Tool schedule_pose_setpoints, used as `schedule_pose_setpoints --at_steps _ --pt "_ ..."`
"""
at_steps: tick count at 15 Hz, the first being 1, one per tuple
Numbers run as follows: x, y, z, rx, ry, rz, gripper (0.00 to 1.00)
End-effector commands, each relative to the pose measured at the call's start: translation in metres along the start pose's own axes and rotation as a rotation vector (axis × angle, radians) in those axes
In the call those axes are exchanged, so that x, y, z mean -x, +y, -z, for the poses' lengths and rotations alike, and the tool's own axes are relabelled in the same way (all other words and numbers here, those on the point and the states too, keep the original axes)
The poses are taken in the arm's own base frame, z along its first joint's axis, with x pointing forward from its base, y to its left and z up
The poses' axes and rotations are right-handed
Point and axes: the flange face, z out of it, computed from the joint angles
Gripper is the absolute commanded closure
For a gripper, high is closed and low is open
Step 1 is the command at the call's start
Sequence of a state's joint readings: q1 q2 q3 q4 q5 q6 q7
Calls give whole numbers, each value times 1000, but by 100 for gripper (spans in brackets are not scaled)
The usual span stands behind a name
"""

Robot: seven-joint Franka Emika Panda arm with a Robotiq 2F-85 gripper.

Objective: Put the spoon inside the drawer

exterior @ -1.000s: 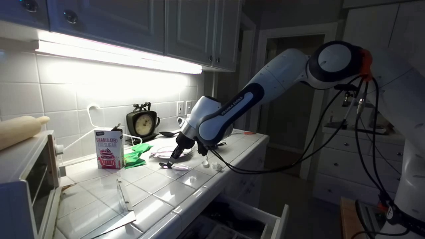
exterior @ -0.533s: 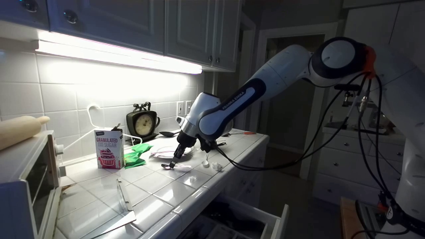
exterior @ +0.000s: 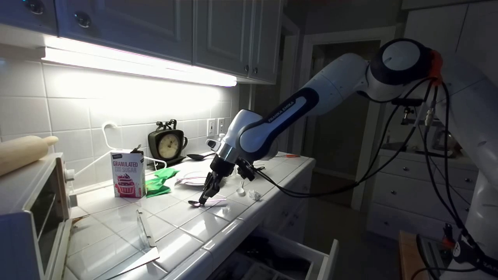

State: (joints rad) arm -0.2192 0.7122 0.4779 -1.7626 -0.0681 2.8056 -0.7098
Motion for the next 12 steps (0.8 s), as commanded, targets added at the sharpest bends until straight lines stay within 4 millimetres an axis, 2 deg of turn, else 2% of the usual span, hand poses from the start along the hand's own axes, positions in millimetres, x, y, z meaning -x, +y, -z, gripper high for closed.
schedule_pose_setpoints --at_steps 1,7,12 --pt "11 -18 22 -51 -31 58 98" --pt "20 -43 48 -92 -73 173 98" --pt "28 -71 62 -166 -109 275 98"
